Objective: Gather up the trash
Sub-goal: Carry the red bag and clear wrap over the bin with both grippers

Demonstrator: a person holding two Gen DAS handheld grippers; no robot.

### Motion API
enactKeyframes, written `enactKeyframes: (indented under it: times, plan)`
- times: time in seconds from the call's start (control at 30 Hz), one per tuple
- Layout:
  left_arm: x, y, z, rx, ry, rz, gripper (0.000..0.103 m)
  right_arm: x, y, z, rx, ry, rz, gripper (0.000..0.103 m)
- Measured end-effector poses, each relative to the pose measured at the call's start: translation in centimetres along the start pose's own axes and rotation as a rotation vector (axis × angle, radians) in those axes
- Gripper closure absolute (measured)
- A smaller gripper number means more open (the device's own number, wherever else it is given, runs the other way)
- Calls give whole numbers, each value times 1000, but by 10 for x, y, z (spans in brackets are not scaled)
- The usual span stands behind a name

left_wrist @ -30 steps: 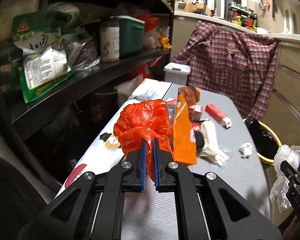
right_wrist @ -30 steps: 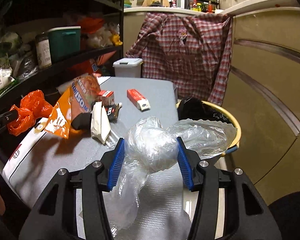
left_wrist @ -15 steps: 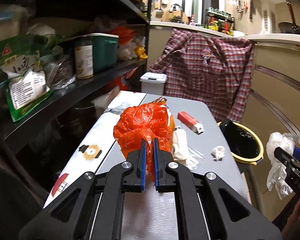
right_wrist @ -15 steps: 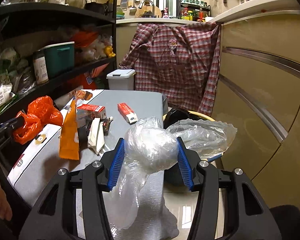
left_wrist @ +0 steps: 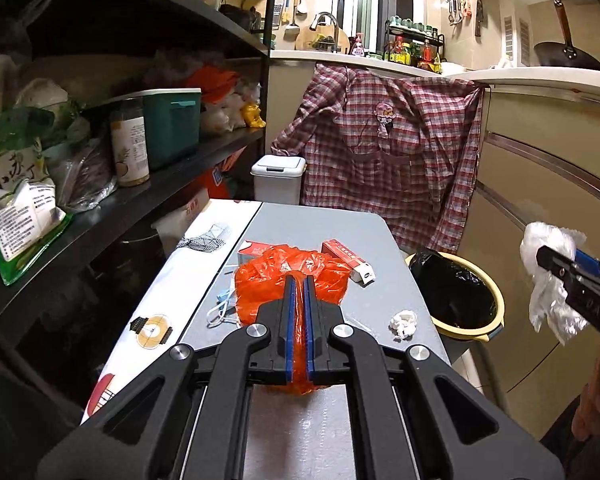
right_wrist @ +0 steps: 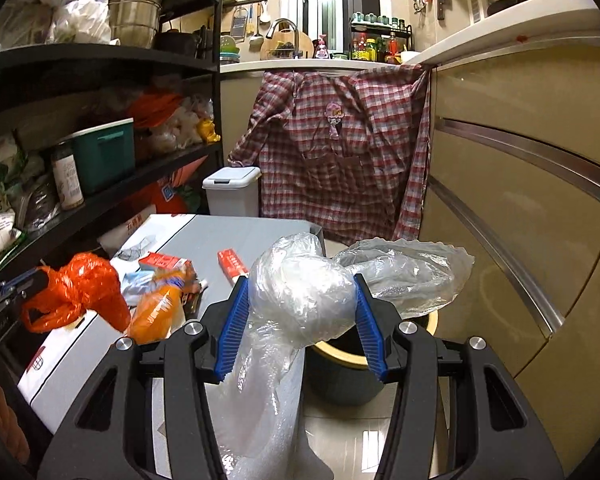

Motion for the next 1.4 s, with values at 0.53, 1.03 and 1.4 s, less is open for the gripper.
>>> enactKeyframes:
  times: [0.53,1.03,1.4]
  plan:
    - [16,38,35,33,-55,44,100,40,57,43,-24,7,39,52]
    - [73,70,102,62,-235,23,100,114,60,105,25,60,-43,51]
    - [142,56,160,54,-424,-56,100,160,19,148,134,37,-118,51]
Point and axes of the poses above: each gripper's, at about its wrist camera, not at the fingertips, and x roughly the way its jaws point, z to its right, y to its top, the point moved 2 cm from there along x, roughly the way its jaws point, and after that the axes turned 13 degrees about z, right-handed, at the moved point
